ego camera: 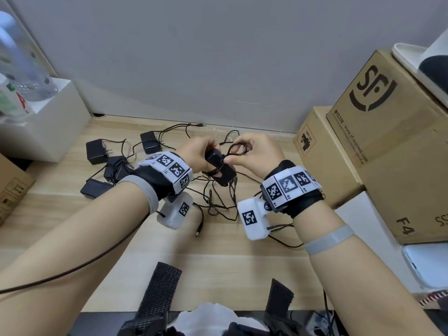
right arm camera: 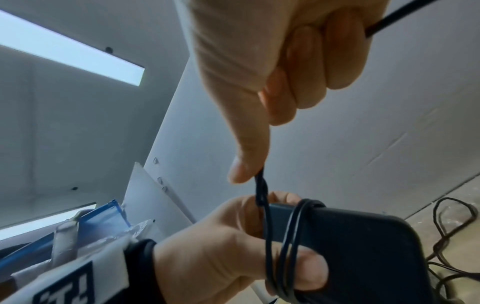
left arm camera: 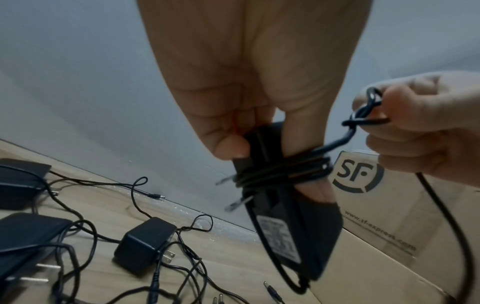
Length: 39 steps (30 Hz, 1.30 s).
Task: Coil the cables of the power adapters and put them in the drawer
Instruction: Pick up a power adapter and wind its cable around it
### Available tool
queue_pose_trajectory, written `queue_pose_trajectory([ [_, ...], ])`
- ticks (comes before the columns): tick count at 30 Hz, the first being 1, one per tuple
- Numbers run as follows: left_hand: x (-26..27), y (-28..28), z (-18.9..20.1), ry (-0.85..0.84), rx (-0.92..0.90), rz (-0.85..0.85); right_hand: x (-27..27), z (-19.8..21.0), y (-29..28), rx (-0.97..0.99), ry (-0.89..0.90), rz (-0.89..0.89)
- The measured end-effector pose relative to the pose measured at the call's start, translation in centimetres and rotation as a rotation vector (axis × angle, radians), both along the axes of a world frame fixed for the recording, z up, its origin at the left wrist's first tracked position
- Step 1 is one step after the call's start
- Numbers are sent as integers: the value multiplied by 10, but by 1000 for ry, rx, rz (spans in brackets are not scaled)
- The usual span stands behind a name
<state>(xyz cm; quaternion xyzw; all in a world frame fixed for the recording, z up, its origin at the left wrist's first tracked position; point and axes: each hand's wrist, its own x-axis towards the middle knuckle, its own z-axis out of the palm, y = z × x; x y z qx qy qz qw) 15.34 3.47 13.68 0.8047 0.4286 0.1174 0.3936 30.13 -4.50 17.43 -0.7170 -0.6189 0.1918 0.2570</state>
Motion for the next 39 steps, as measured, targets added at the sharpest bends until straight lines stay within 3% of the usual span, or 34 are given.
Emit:
queue_pose_trajectory([
  [5,-6,-2,2,179,-30,-117,15,-6,0,129,176,-184],
  [8,-21,-3,1,174,-100,-212,37,-10,0,153,174,-328],
  [10,-32,-2,5,42,-231,-265,49,-17,-3,124,150,-381],
  [14,-36,1,14,-445,-567,-345,46,-34,-7,54,169,-385],
  [17,-25,-1,22,-678,-609,-312,30,-43,-8,-15,162,-383],
  [21,-10,-4,26,-903,-646,-111,17,-46,-10,-83,140,-333],
  [25,7,-8,31,-1099,-758,256,2,-49,-11,-151,74,-199],
  [27,8,-6,31,-1067,-762,385,-5,-50,-15,-199,12,-142],
  [30,7,-2,25,-941,-682,384,-12,-48,-21,-206,-61,-91],
  [39,15,0,17,-791,-460,495,-16,-23,-25,-174,-25,32],
])
